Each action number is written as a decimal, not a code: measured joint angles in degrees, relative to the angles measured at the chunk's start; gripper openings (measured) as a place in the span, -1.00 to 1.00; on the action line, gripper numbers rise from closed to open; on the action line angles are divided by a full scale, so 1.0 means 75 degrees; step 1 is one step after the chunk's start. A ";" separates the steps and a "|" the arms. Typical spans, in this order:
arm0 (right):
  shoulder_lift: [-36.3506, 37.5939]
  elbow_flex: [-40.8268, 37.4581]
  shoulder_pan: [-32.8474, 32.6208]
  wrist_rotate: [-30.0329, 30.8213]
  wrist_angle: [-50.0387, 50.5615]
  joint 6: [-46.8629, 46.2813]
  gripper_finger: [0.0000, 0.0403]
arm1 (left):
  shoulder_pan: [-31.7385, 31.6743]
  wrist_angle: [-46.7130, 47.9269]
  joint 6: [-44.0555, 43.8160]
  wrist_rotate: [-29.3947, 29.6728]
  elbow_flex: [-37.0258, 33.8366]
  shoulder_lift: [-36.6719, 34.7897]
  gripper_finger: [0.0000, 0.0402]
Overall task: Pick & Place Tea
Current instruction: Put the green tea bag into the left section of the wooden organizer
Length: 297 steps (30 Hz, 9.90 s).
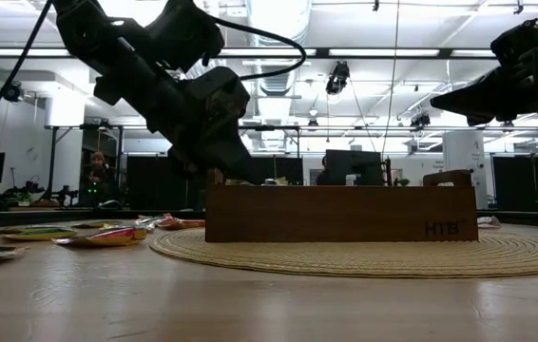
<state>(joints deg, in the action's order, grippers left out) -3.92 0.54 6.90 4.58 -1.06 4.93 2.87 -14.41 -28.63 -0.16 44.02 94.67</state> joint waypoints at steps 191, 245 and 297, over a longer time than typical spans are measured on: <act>0.0000 -0.0001 -0.0001 0.0000 0.0000 0.0000 -0.96 | 0.3346 0.5920 -0.3781 0.1684 -0.0112 -0.1501 -0.20; 0.0000 0.0002 0.0001 -0.0001 0.0000 0.0000 -0.96 | 0.3308 0.6274 -0.1311 0.4147 0.2184 -0.1215 -1.00; 0.0003 0.0001 -0.0001 -0.0003 0.0000 0.0000 -0.96 | 0.3280 0.7000 0.2077 0.5152 0.5960 0.2645 -1.00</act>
<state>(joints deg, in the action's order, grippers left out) -3.90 0.55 6.90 4.56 -1.06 4.93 27.47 38.09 -13.05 38.47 88.72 114.51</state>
